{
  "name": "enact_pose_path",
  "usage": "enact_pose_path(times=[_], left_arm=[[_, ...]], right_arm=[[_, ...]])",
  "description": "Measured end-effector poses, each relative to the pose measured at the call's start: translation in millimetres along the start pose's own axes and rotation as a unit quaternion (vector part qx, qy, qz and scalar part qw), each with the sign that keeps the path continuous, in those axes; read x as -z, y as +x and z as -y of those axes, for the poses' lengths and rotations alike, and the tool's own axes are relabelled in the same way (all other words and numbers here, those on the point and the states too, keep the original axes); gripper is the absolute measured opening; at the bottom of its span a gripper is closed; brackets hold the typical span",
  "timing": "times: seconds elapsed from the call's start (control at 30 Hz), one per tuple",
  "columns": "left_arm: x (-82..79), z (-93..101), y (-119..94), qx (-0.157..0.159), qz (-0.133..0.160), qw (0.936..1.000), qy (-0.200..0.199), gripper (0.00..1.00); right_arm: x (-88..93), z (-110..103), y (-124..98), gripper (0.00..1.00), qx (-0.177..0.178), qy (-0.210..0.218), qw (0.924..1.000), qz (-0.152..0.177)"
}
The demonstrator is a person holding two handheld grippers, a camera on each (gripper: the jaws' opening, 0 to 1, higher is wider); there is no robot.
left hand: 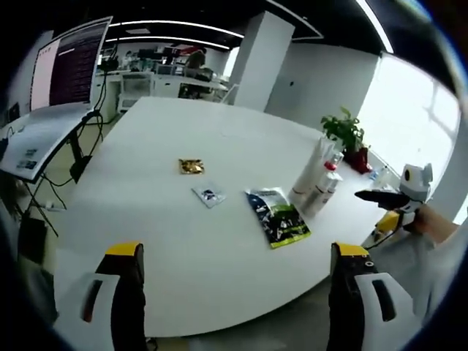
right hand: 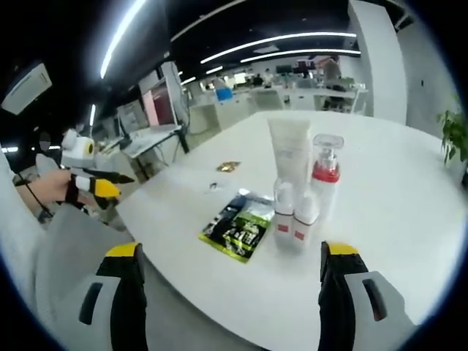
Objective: Arrange the skincare products in the storage area until every visible bottle or jar stands upright without overlapping.
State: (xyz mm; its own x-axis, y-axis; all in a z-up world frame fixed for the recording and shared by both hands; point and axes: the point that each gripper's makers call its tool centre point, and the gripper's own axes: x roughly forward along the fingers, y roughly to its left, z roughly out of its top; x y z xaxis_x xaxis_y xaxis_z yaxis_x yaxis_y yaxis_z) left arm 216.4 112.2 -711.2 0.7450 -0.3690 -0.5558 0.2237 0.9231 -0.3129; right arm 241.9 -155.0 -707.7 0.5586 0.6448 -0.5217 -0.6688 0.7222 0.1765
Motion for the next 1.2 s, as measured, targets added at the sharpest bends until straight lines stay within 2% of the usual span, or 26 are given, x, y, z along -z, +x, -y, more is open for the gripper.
enact_pose_path(times=[0.1,0.23,0.47,0.57,0.7,0.93,1.07,1.2], left_arm=[[-2.8,4.5,3,0.007,0.002,1.0000,0.001,0.99],[0.0,8.9,9,0.010,-0.014,0.9998,0.008,0.99],[4.3,11.4,16,-0.003,-0.030,0.9995,0.009,0.99],[7.8,14.4,20,-0.011,-0.044,0.9987,0.021,0.99],[6.5,9.7,30,-0.021,-0.054,0.9981,0.020,0.99],[9.5,7.1,47,-0.046,-0.092,0.9944,0.021,0.99],[4.6,5.1,57,-0.055,-0.099,0.9934,0.020,0.98],[6.4,-1.8,69,-0.069,-0.111,0.9913,0.007,0.96]], right_arm=[[0.7,1,0,0.99,0.001,0.000,1.0000,-0.001],[0.8,3,-1,0.99,0.003,0.007,1.0000,0.000],[2.3,-3,1,0.99,-0.011,0.005,0.9999,-0.006],[4.2,-6,3,0.99,-0.016,0.000,0.9998,-0.012],[5.8,-8,4,0.99,-0.022,0.000,0.9996,-0.015],[6.8,-6,3,0.99,-0.020,0.005,0.9997,-0.015],[6.3,-6,3,0.99,-0.019,0.011,0.9997,-0.013],[8.9,-6,3,0.99,-0.019,0.014,0.9995,-0.019]])
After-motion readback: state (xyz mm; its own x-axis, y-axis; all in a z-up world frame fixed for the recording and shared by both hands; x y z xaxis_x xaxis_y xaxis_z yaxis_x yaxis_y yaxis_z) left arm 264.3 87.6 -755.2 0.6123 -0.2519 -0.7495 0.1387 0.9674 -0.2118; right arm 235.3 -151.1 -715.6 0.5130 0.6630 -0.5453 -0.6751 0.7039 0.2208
